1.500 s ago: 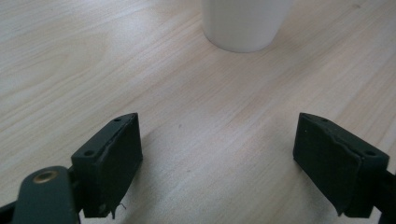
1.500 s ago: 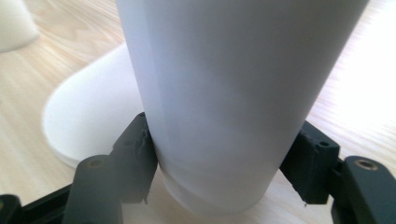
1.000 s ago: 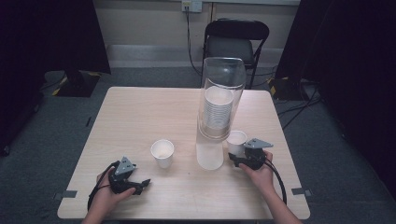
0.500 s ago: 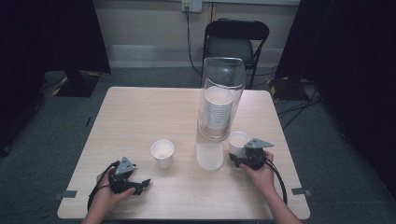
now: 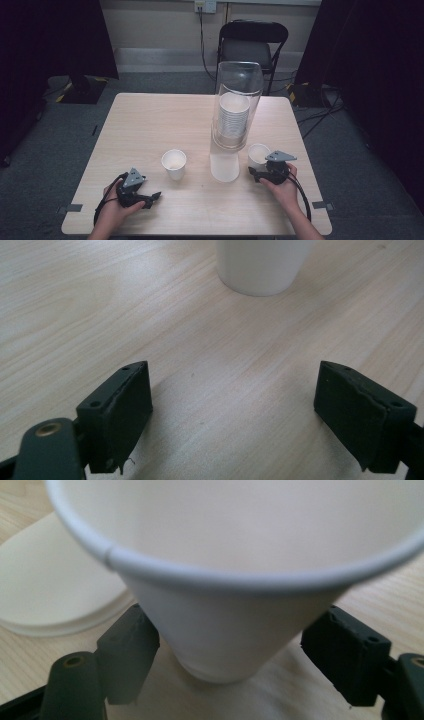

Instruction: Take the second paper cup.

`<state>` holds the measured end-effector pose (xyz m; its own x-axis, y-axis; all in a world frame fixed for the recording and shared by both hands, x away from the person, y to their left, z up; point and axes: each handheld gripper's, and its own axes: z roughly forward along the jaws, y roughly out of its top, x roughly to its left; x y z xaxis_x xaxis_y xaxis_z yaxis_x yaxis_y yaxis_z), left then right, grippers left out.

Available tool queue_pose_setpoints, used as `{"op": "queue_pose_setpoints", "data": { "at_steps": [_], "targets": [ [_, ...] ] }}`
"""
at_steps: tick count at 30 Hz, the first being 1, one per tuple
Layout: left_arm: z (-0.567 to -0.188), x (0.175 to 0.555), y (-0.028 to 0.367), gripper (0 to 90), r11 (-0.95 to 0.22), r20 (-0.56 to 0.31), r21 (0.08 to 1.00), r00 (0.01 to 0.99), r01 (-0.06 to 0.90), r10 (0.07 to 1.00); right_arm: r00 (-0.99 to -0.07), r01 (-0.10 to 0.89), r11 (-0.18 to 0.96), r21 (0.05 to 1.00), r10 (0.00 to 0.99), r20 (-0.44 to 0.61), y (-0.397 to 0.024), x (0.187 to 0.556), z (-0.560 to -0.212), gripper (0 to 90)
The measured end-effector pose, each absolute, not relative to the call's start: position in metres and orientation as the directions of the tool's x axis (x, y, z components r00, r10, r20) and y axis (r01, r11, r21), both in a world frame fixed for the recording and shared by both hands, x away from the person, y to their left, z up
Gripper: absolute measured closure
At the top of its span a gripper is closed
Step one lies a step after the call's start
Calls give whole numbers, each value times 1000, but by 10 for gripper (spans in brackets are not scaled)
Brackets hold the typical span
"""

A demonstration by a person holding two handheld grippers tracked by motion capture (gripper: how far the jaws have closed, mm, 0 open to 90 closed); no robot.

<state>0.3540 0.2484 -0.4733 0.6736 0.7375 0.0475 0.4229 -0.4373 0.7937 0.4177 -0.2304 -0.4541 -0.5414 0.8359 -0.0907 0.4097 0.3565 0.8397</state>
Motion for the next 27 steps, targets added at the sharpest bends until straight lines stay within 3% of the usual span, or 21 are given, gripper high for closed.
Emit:
{"op": "queue_pose_setpoints", "data": {
  "at_steps": [27],
  "targets": [
    [-473,354,248,151,-438,48,793,674,423,738,-546,420,369,829,832,-94,-271,385,-450,168]
  ]
}}
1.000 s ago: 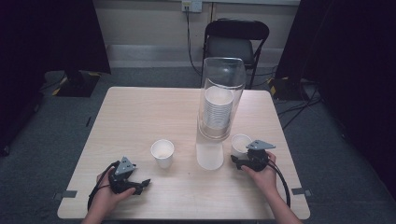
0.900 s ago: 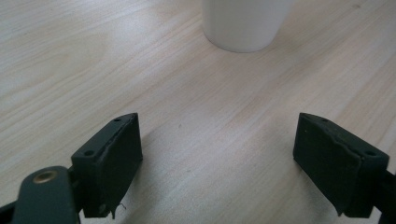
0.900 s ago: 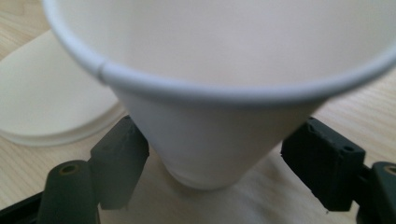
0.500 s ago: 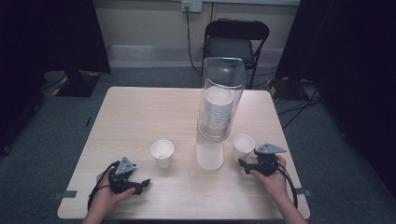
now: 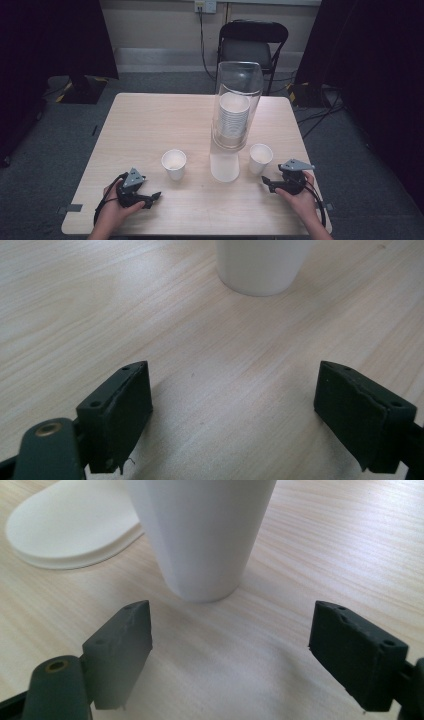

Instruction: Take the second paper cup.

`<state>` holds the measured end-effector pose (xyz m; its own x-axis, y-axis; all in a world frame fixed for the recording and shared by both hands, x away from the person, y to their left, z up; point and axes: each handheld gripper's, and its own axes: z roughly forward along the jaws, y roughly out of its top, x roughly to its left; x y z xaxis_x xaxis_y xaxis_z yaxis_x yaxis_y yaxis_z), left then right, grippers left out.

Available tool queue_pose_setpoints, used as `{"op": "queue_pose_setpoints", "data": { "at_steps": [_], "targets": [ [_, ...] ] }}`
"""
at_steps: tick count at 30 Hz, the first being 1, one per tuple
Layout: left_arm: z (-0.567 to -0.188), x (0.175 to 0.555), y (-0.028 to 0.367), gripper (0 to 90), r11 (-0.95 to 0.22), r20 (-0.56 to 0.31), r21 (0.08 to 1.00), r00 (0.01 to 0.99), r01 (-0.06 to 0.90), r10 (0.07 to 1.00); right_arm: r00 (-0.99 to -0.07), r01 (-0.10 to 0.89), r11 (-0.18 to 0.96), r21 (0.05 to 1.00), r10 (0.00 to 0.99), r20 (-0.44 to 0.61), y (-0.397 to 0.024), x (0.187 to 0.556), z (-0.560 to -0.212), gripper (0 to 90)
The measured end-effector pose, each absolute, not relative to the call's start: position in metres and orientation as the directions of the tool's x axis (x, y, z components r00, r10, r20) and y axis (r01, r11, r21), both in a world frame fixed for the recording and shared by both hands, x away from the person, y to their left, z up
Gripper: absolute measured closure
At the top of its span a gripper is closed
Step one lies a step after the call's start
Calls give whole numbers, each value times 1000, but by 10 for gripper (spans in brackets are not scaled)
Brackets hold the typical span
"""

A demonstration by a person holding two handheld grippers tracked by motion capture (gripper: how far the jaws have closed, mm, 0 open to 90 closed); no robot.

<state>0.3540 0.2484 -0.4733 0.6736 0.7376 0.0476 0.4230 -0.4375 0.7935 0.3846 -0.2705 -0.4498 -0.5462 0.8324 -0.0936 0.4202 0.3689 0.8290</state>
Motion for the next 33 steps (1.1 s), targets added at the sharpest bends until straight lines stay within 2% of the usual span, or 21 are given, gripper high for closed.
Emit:
{"op": "queue_pose_setpoints", "data": {
  "at_steps": [23,33],
  "targets": [
    [-473,354,248,151,-438,48,793,674,423,737,-581,436,364,823,812,-51,-306,350,-460,167],
    [-473,354,248,151,-438,48,794,674,423,738,-614,445,432,785,785,-84,-311,341,-463,143]
  ]
}}
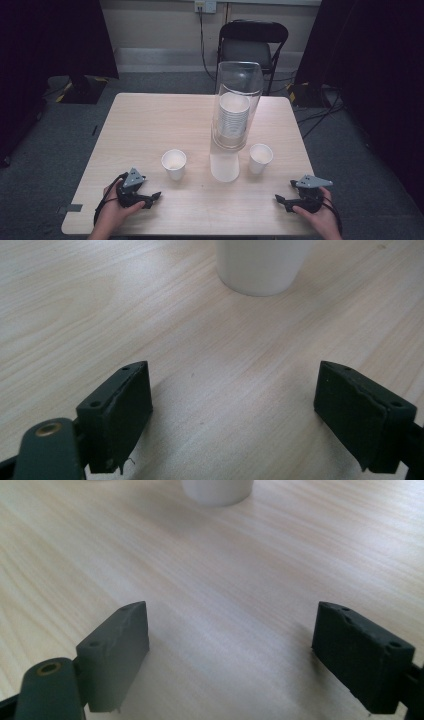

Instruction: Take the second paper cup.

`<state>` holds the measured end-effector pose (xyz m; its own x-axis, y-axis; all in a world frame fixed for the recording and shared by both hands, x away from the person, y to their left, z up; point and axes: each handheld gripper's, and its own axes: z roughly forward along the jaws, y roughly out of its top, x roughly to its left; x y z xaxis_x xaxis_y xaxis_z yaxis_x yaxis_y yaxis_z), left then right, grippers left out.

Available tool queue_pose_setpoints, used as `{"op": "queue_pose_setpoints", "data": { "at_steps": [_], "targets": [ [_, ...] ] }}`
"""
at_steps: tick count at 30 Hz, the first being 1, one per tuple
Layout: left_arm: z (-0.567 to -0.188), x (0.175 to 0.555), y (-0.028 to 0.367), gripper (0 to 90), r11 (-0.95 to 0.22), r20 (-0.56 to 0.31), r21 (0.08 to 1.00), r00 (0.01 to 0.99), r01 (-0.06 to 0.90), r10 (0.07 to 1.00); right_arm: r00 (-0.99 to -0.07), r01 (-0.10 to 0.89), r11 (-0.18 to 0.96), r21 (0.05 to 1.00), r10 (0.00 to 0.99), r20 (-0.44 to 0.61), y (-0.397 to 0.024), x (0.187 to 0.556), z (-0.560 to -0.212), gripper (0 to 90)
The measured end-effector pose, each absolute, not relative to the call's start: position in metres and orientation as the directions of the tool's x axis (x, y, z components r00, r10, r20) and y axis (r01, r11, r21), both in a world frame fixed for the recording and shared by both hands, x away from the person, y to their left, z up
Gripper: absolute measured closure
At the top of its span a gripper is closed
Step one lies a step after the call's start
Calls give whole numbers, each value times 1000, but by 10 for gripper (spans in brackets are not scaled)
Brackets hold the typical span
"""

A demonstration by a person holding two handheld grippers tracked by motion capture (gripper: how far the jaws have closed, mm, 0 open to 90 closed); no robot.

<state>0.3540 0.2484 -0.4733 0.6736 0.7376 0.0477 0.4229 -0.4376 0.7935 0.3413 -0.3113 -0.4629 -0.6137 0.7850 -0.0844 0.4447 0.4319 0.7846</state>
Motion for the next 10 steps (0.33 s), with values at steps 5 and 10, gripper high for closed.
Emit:
{"op": "queue_pose_setpoints", "data": {
  "at_steps": [5,10],
  "targets": [
    [-473,354,248,151,-438,48,794,673,423,738,-623,444,444,779,777,-88,-311,342,-463,134],
    [-473,354,248,151,-438,48,793,674,423,737,-624,446,444,777,777,-86,-311,342,-463,130]
  ]
}}
